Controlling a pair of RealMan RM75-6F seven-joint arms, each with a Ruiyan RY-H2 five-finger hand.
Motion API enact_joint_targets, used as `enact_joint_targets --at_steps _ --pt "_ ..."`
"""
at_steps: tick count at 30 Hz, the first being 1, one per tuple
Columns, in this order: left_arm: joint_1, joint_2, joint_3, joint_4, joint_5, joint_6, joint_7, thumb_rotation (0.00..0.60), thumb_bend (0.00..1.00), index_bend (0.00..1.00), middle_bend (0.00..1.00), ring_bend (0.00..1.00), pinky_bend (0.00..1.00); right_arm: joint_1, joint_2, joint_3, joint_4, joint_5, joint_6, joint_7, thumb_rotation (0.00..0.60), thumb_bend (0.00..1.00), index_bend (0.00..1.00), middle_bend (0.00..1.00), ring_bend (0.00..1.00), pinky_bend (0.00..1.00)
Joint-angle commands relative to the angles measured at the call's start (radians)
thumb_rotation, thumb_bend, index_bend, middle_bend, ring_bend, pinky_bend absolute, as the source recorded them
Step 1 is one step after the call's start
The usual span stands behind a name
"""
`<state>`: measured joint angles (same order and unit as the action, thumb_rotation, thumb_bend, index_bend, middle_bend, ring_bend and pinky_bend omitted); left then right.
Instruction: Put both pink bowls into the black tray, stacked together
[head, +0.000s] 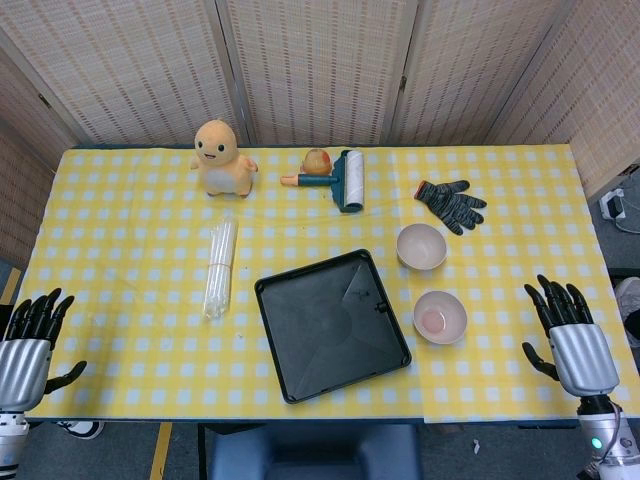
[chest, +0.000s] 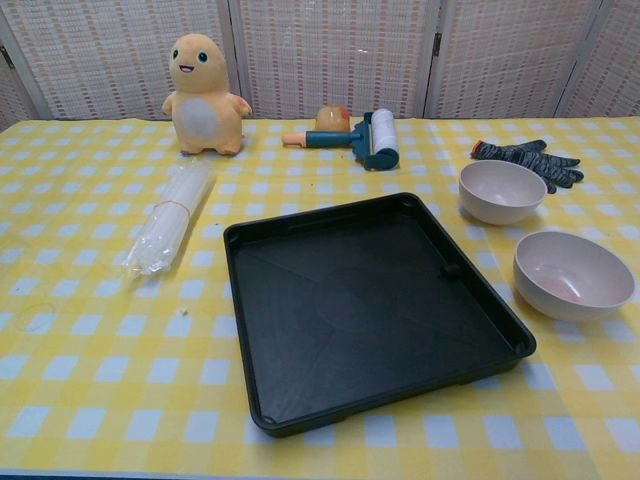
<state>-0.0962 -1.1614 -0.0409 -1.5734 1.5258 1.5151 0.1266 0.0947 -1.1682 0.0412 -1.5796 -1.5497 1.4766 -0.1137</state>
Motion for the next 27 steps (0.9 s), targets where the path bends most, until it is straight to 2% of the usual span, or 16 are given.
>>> enact_joint_targets --at_steps 1,7,12,16,20,27 --pt "0.0 -0.001 -0.001 0.0 -0.001 -0.001 0.001 0.6 0.21 0.0 0.01 0.01 0.0 0.001 0.0 0.0 0.001 0.001 -0.002 0.0 0.6 0.33 0.0 0.0 0.0 0.0" --pt "-0.006 -0.004 -0.003 -0.005 0.001 -0.005 0.0 0.6 0.21 0.0 0.01 0.01 0.0 -0.002 0.007 -0.005 0.01 -0.018 0.011 0.025 0.6 0.33 0.0 0.0 0.0 0.0" --pt "-0.011 -0.007 -0.003 -0.006 0.014 -0.003 -0.01 0.6 0.21 0.0 0.01 0.01 0.0 0.001 -0.004 -0.027 0.055 -0.101 0.047 0.052 0.6 0.33 0.02 0.0 0.0 0.0" --pt "-0.017 -0.005 0.0 -0.001 0.009 -0.019 -0.024 0.6 0.21 0.0 0.01 0.01 0.0 0.024 -0.026 -0.034 0.097 -0.157 0.051 0.064 0.6 0.33 0.17 0.0 0.0 0.0" --pt "-0.014 0.0 -0.002 -0.005 0.01 -0.012 -0.035 0.6 0.21 0.0 0.01 0.01 0.0 0.062 -0.042 -0.052 0.129 -0.202 0.005 0.068 0.6 0.33 0.32 0.0 0.0 0.0" --pt "-0.002 0.017 0.0 -0.018 0.022 0.015 -0.051 0.6 0.21 0.0 0.01 0.01 0.0 0.119 -0.107 -0.053 0.201 -0.19 -0.093 0.06 0.6 0.33 0.44 0.0 0.0 0.0"
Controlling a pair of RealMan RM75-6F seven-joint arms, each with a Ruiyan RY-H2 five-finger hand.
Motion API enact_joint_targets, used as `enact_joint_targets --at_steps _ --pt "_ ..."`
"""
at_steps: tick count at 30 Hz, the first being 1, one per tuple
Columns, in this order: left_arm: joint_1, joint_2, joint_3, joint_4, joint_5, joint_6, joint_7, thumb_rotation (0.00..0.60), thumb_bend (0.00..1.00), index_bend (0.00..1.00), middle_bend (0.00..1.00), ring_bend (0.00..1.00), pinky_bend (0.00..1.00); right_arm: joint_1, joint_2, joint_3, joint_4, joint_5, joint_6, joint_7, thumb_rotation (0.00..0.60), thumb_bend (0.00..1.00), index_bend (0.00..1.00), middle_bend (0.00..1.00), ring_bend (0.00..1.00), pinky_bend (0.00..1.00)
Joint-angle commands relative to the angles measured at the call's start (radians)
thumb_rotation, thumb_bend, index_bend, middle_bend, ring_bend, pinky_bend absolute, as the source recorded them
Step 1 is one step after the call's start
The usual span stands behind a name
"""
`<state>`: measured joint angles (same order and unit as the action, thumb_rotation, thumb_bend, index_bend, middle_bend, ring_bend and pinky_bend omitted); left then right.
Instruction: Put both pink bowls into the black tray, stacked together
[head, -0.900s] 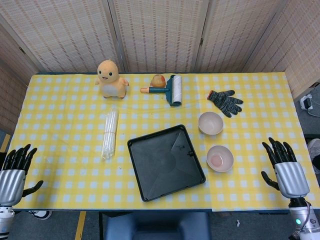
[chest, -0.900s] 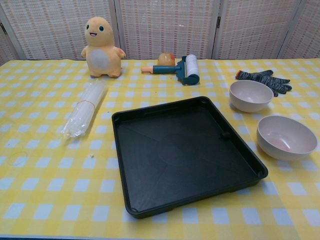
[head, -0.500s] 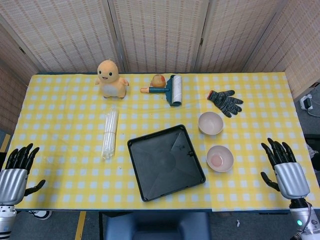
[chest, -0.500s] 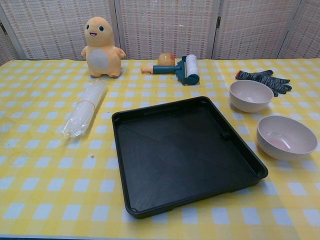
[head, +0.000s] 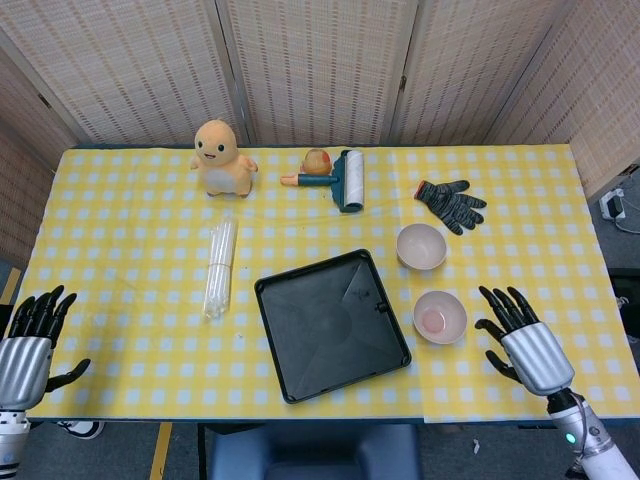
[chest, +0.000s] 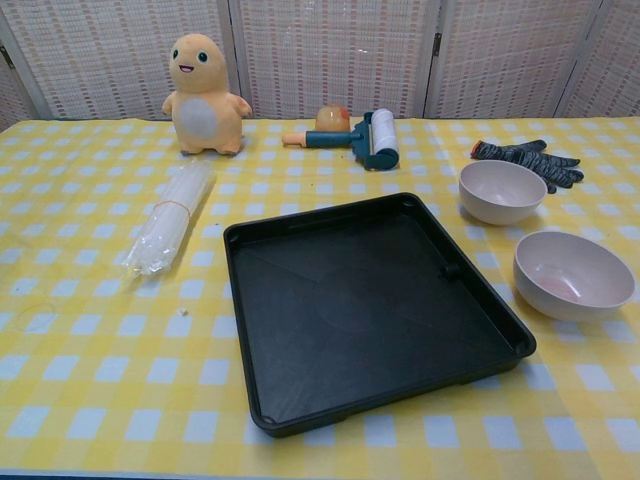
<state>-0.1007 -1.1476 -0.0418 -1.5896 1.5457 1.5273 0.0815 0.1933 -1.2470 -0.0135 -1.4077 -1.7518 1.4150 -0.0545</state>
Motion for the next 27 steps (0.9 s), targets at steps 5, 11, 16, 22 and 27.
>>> enact_joint_targets --at_steps 5,11,16,22,27 --pt "0.002 0.011 0.002 -0.001 0.001 -0.002 -0.029 0.6 0.21 0.0 0.01 0.01 0.0 0.053 -0.082 0.006 0.089 0.045 -0.091 0.037 0.6 0.33 0.45 0.0 0.0 0.0" --pt "0.006 0.018 0.001 -0.001 0.01 0.012 -0.045 0.6 0.21 0.0 0.01 0.01 0.0 0.084 -0.132 0.005 0.141 0.07 -0.145 0.05 0.6 0.33 0.45 0.0 0.0 0.0" --pt "0.005 0.02 0.002 0.002 0.009 0.009 -0.054 0.6 0.21 0.0 0.01 0.0 0.0 0.106 -0.161 0.006 0.168 0.084 -0.176 0.047 0.6 0.33 0.45 0.0 0.0 0.0" --pt "0.005 0.023 0.002 0.002 0.011 0.01 -0.069 0.6 0.21 0.0 0.01 0.0 0.0 0.136 -0.202 0.004 0.211 0.09 -0.209 0.056 0.6 0.33 0.45 0.0 0.0 0.0" --pt "0.007 0.029 0.002 0.0 0.014 0.015 -0.081 0.6 0.21 0.0 0.01 0.0 0.0 0.149 -0.234 0.001 0.25 0.094 -0.215 0.062 0.6 0.37 0.48 0.0 0.0 0.0"
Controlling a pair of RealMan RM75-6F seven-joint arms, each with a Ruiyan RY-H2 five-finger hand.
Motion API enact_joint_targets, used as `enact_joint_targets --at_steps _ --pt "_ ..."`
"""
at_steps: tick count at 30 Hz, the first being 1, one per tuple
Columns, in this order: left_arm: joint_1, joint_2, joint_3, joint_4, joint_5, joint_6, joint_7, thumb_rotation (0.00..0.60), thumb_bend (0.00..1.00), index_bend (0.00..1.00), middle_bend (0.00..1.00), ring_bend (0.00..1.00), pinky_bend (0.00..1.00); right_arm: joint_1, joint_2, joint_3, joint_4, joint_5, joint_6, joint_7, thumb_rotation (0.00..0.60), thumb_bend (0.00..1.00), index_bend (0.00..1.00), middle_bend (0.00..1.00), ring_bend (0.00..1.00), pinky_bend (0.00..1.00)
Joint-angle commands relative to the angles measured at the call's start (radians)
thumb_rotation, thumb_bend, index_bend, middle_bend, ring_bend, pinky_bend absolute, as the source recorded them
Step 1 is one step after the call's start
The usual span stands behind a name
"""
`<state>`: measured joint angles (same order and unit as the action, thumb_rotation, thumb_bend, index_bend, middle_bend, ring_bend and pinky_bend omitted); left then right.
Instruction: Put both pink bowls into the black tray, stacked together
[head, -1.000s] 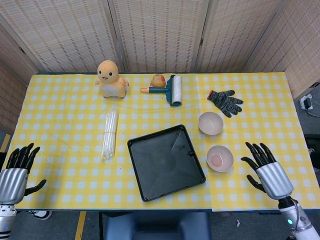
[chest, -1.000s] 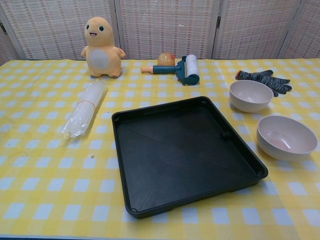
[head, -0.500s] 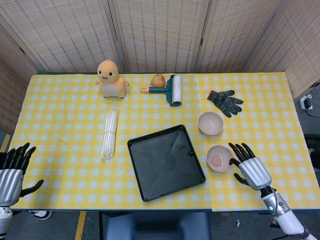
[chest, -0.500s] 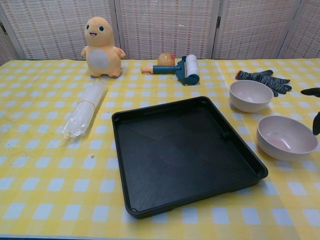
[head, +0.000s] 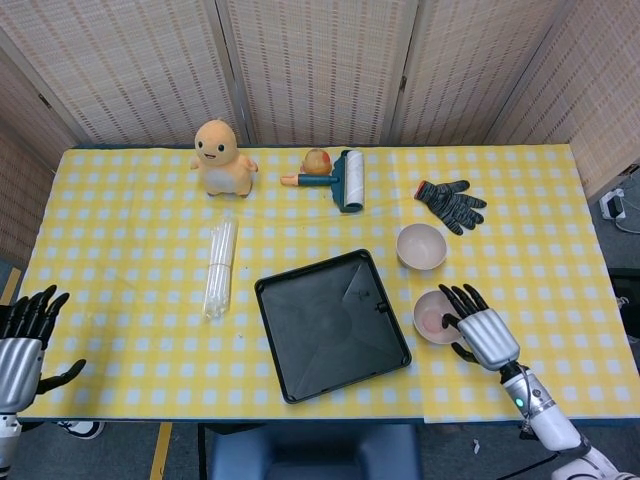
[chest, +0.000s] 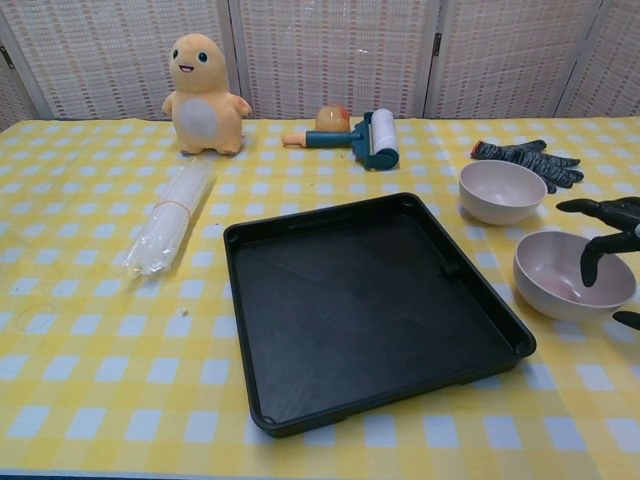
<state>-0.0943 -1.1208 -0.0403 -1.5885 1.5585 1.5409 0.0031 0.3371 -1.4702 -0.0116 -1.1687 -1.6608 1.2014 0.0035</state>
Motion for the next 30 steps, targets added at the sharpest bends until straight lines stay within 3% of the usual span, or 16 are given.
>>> enact_joint_targets --at_steps 1,12,24,30 --pt "0.001 0.003 0.001 -0.001 0.002 0.001 -0.006 0.6 0.21 0.0 0.01 0.0 0.0 0.008 -0.018 -0.001 0.018 0.003 0.0 0.01 0.6 0.38 0.49 0.0 0.0 0.0" --pt "0.006 0.013 0.001 -0.004 0.008 0.012 -0.031 0.6 0.21 0.0 0.01 0.0 0.0 0.025 -0.051 -0.011 0.046 0.012 -0.009 0.006 0.6 0.5 0.62 0.0 0.0 0.0" --pt "0.01 0.018 0.004 -0.009 0.016 0.02 -0.04 0.6 0.21 0.0 0.01 0.0 0.0 0.01 0.014 -0.012 -0.043 -0.045 0.134 0.014 0.6 0.5 0.62 0.02 0.0 0.0" --pt "0.015 0.027 0.006 -0.018 0.025 0.032 -0.054 0.6 0.21 0.0 0.01 0.0 0.0 0.044 0.028 0.007 -0.117 -0.076 0.145 -0.033 0.6 0.5 0.62 0.02 0.0 0.0"
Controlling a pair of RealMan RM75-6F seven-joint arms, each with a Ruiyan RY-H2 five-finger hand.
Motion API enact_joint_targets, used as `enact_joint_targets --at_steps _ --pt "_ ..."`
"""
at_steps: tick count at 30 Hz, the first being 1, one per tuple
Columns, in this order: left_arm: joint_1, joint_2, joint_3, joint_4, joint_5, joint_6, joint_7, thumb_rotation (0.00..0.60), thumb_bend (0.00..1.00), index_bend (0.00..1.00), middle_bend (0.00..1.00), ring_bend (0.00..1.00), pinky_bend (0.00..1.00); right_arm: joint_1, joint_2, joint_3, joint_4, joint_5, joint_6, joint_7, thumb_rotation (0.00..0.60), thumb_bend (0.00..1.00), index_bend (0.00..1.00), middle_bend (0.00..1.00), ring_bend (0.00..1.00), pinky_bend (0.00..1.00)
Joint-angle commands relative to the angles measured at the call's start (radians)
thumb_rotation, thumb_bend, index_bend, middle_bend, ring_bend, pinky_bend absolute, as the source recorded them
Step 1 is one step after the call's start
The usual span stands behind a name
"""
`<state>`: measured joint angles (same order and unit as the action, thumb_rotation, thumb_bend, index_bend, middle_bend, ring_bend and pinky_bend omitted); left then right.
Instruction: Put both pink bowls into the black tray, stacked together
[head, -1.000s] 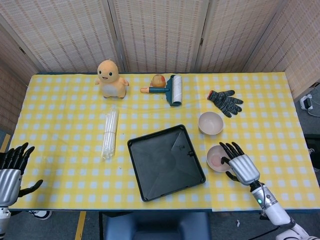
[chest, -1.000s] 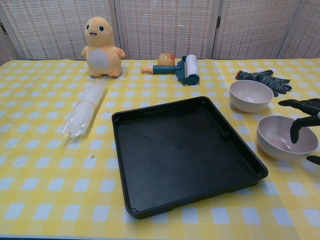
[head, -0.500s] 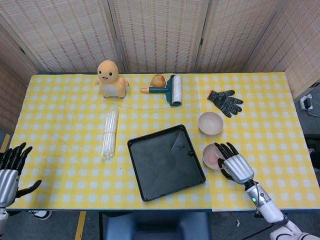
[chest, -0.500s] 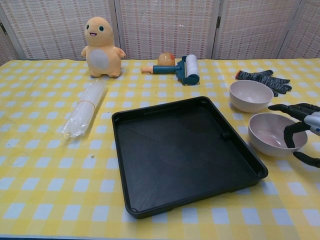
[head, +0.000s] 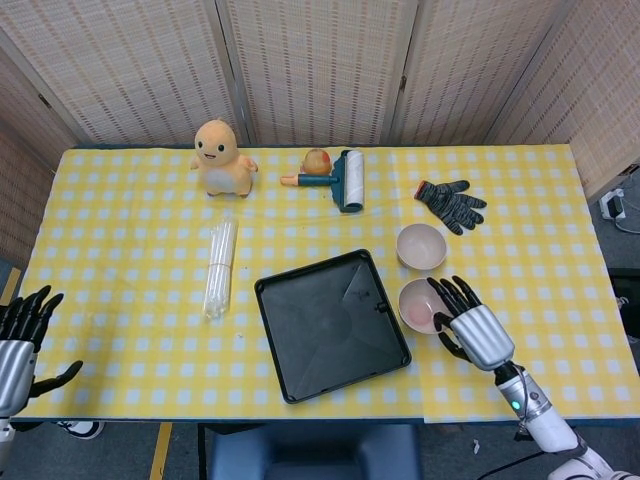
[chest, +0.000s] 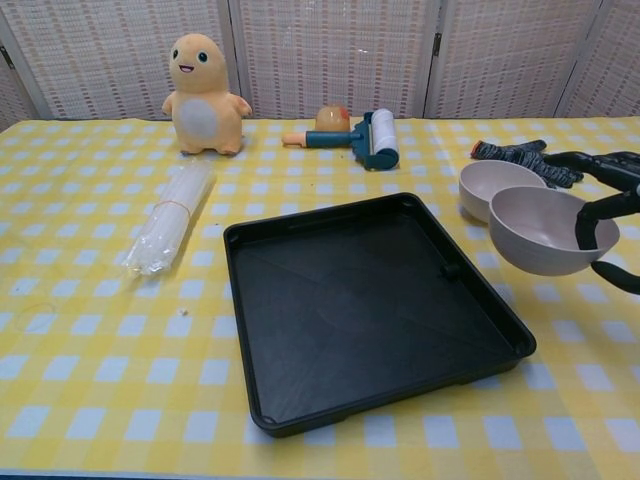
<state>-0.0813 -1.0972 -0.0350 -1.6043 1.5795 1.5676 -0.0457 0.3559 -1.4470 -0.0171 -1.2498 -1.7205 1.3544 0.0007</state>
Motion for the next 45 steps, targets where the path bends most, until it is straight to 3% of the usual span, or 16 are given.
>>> enact_joint_targets --at_steps 1,12,21,34,37,40,43,45 --pt "0.003 0.005 0.001 -0.003 0.006 0.007 -0.009 0.6 0.21 0.0 0.01 0.0 0.0 0.037 0.004 0.017 -0.052 -0.018 -0.02 -0.047 0.6 0.5 0.62 0.02 0.0 0.0" --pt "0.012 0.027 -0.003 -0.009 -0.016 0.007 -0.038 0.6 0.21 0.0 0.01 0.0 0.0 0.18 -0.088 0.079 -0.164 0.013 -0.211 -0.217 0.6 0.5 0.62 0.02 0.0 0.0" --pt "0.018 0.045 -0.009 -0.017 -0.037 0.004 -0.052 0.6 0.21 0.0 0.01 0.0 0.0 0.243 -0.203 0.097 -0.085 0.071 -0.298 -0.253 0.6 0.5 0.62 0.02 0.0 0.0" --pt "0.018 0.048 -0.006 -0.019 -0.031 -0.003 -0.054 0.6 0.22 0.0 0.01 0.0 0.0 0.273 -0.27 0.081 0.009 0.107 -0.328 -0.234 0.6 0.5 0.62 0.02 0.0 0.0" --pt "0.018 0.047 -0.006 -0.019 -0.03 -0.004 -0.055 0.6 0.22 0.0 0.01 0.0 0.0 0.274 -0.267 0.074 0.01 0.111 -0.328 -0.231 0.6 0.5 0.48 0.0 0.0 0.0" --pt "0.017 0.048 -0.005 -0.018 -0.027 -0.005 -0.063 0.6 0.22 0.0 0.01 0.0 0.0 0.27 -0.253 0.072 -0.007 0.131 -0.337 -0.243 0.6 0.5 0.24 0.0 0.0 0.0" --pt "0.017 0.048 -0.004 -0.018 -0.023 -0.004 -0.062 0.6 0.22 0.0 0.01 0.0 0.0 0.263 -0.231 0.068 -0.039 0.144 -0.335 -0.252 0.6 0.49 0.11 0.0 0.0 0.0" --pt "0.017 0.047 -0.003 -0.017 -0.022 -0.006 -0.061 0.6 0.22 0.0 0.01 0.0 0.0 0.254 -0.212 0.063 -0.062 0.144 -0.319 -0.252 0.6 0.49 0.07 0.0 0.0 0.0"
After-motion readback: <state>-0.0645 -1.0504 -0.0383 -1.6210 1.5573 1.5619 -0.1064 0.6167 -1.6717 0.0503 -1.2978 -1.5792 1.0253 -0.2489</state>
